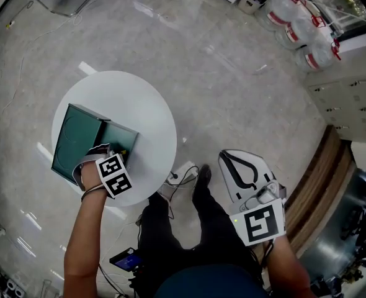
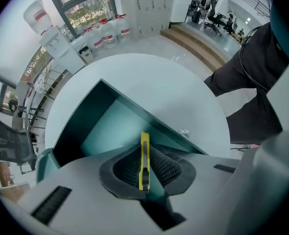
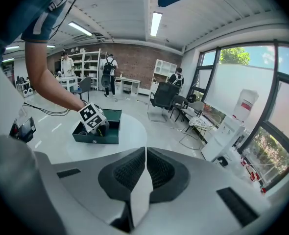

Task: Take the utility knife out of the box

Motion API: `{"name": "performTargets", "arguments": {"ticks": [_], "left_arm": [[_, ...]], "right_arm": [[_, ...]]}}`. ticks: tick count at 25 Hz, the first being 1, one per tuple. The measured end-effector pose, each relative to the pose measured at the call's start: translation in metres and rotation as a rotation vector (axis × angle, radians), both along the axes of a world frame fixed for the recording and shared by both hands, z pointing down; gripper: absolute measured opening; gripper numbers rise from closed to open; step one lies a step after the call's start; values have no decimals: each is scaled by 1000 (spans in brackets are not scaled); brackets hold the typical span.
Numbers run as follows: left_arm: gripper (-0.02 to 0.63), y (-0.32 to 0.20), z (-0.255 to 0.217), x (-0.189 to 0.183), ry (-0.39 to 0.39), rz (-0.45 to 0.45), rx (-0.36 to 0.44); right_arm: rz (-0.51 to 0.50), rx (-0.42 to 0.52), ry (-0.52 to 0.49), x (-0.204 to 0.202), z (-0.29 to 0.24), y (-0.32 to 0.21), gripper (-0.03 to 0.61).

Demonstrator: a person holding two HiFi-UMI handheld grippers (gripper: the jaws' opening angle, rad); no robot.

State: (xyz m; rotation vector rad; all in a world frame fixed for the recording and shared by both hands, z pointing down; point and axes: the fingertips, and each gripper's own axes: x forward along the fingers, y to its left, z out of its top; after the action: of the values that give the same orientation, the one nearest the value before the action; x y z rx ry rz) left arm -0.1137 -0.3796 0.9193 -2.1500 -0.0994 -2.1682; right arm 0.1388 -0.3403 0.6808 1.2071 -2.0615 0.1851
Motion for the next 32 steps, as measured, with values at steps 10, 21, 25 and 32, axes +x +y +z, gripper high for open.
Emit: {"name": "performTargets", "arguments": {"ticks": [10, 21, 25, 32], "left_arm": [[67, -10, -34, 2, 88, -58, 77], [67, -9, -129, 1, 267, -168, 200], [67, 3, -178, 1, 385, -227, 238], [67, 27, -281, -16, 606, -355, 295]], "right_arm": [[3, 36, 2, 1, -31, -1, 40], [-23, 126, -8, -13, -87, 3, 39], [-34, 155, -10, -22, -113, 13, 40], [-75, 228, -14, -49, -178, 31, 40]]}}
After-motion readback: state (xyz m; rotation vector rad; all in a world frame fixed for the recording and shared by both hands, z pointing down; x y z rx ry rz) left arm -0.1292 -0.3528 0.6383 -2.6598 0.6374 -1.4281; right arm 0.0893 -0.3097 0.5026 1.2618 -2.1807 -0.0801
